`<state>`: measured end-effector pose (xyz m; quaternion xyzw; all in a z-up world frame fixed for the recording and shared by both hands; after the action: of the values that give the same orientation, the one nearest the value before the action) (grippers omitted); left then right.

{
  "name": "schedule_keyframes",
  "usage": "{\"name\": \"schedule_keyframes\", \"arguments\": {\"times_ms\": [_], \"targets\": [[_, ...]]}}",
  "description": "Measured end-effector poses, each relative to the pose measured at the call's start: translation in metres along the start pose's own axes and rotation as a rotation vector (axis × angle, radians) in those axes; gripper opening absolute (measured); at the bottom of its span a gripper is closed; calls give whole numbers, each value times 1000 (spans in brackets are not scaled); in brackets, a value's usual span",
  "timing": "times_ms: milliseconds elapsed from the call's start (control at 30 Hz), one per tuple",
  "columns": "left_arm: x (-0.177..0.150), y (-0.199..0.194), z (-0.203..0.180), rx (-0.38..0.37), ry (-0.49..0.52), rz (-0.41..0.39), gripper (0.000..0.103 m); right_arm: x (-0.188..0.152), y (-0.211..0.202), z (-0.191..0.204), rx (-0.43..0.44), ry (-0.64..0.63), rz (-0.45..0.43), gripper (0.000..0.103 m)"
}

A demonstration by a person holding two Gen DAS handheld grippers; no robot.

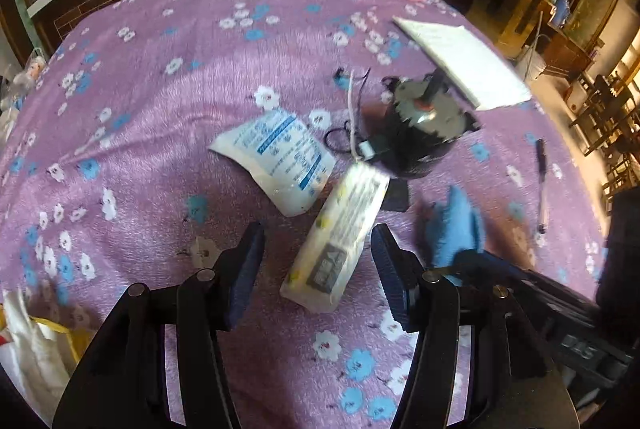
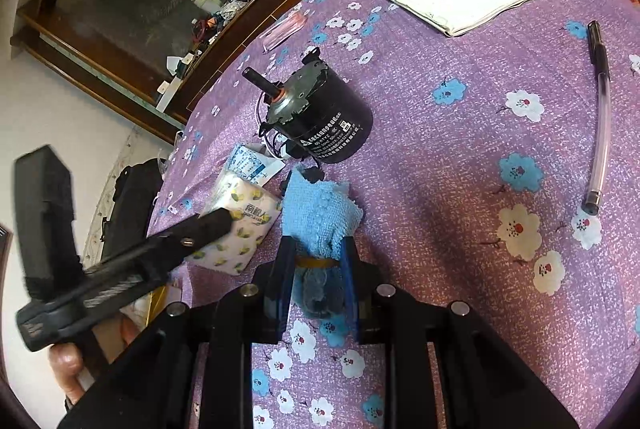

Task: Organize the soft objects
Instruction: 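Grasp the white tissue pack with left tool while right grasps blue cloth, then carry tissue pack and blue cloth into the box and release both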

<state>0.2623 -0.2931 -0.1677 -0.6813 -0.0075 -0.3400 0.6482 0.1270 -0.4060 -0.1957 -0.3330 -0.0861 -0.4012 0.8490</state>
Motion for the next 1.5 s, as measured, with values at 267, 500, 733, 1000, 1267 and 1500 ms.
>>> {"name": "schedule_keyframes", "arguments": {"times_ms": [267,500,733,1000,1267,1500], "targets": [[-6,-24,11,-93,-160,-3,20,-2,-1,8,-12,-51,-10,21],[-59,-85,27,-245,-315,-51,20,-8,-3,32,28,-172,-21,20],[-142,-151,78,-293,-469,-134,21,-38,-15,74,156,-229,-23,19],[-216,-221,162,-252,-607,-266,21,-121,3,179,286,-298,126,19],[-267,-236,225,-177,-721,-282,21,-158,52,235,239,-377,230,19],[-300,-225,256,-180,-810,-234,21,-167,68,236,179,-417,251,19]]}}
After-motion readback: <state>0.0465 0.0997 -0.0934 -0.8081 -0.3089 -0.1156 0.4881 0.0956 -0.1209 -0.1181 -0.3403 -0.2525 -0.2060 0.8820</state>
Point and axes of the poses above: each gripper's, at about its wrist camera, not at the fingertips, and y roughly the way its jaws point, z to its left, x to its top, the point moved 6 cm from there along y, roughly the way its jaws point, and after that the axes turned 9 degrees about x, right-handed, at the moved point
